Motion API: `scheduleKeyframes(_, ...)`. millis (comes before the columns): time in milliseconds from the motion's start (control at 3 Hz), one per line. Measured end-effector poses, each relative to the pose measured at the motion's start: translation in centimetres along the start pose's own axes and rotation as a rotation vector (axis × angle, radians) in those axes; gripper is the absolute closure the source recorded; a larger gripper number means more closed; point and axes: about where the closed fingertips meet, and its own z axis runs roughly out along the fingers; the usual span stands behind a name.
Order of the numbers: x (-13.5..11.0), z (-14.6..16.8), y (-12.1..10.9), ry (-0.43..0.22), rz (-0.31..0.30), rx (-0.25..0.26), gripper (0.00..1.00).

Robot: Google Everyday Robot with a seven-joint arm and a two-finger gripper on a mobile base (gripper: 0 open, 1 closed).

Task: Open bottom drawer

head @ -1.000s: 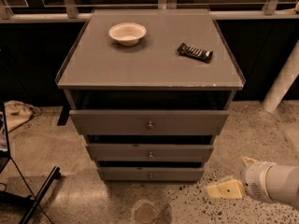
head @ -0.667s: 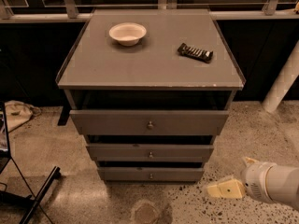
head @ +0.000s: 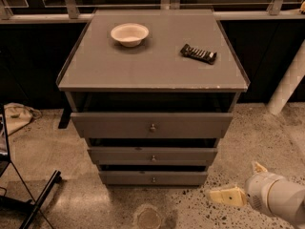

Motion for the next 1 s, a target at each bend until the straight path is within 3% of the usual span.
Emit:
scheduleKeyframes(333,1.6,3.8,-3.4,-0.083,0.063,0.063,0.0)
scheduleKeyframes(667,4.6,8.8,-5.6,-0.097,0.168,0.033,0.0)
scheduleKeyframes(1000,7.5,11.5,-4.5,-0.081,0.231,-0.018,0.18)
